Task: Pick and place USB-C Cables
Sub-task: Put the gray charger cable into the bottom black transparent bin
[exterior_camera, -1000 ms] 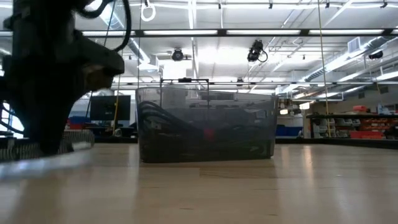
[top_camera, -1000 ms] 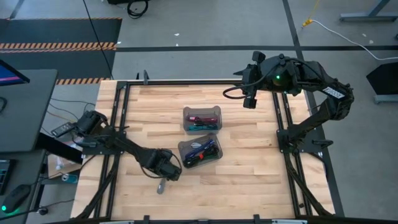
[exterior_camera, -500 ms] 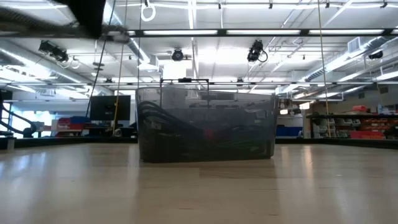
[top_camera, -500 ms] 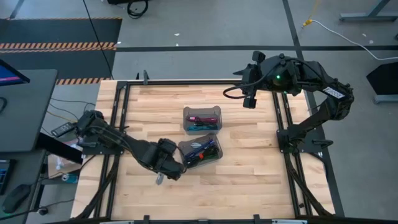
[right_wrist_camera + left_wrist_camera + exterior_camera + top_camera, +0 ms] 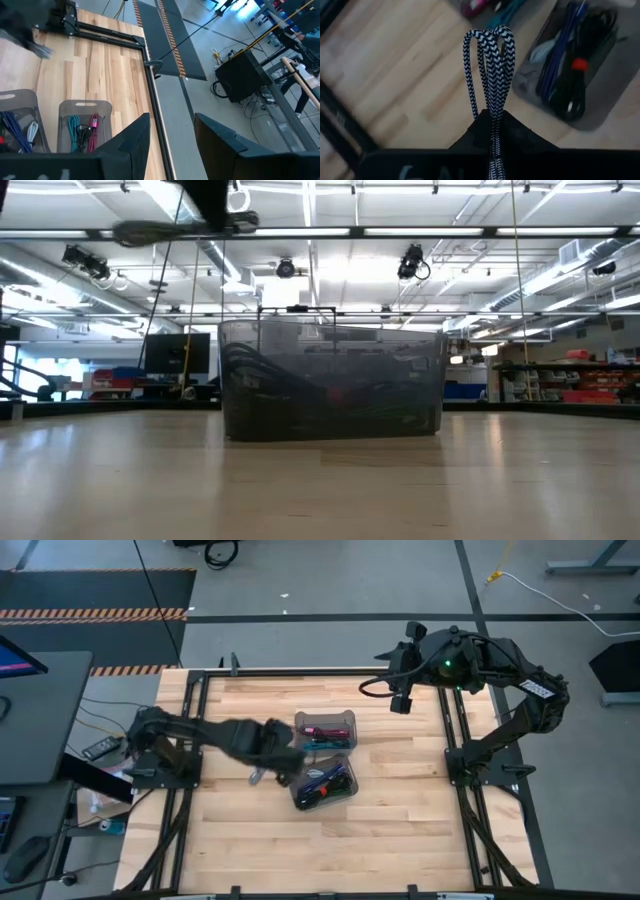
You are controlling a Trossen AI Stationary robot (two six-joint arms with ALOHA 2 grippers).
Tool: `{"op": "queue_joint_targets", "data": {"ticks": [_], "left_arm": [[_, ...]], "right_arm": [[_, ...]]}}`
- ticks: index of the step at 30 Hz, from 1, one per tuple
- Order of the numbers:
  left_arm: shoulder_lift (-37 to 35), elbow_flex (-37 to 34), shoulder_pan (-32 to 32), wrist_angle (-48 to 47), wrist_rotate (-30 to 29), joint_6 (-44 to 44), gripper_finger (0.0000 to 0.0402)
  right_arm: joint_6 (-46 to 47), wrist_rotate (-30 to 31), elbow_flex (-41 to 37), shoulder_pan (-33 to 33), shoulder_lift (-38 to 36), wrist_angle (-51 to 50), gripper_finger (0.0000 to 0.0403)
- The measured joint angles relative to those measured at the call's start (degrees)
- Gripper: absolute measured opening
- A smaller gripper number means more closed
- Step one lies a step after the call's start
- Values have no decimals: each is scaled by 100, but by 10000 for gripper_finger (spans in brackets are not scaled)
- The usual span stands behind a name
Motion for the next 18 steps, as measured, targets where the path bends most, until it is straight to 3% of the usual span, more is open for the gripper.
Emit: {"op": "queue_joint_targets", "data": {"ticks": [9, 15, 18], "left_arm": [[48, 7, 851, 1481, 66, 2057, 19], [195, 5, 1091, 1852, 114, 2728, 19], [393, 9, 1096, 1940, 428, 3002, 19]], "right_arm": [[15, 2, 0, 0, 0, 192, 159], [15, 2, 0, 0, 0, 411, 159], [17, 17, 0, 0, 0, 497, 160]]}}
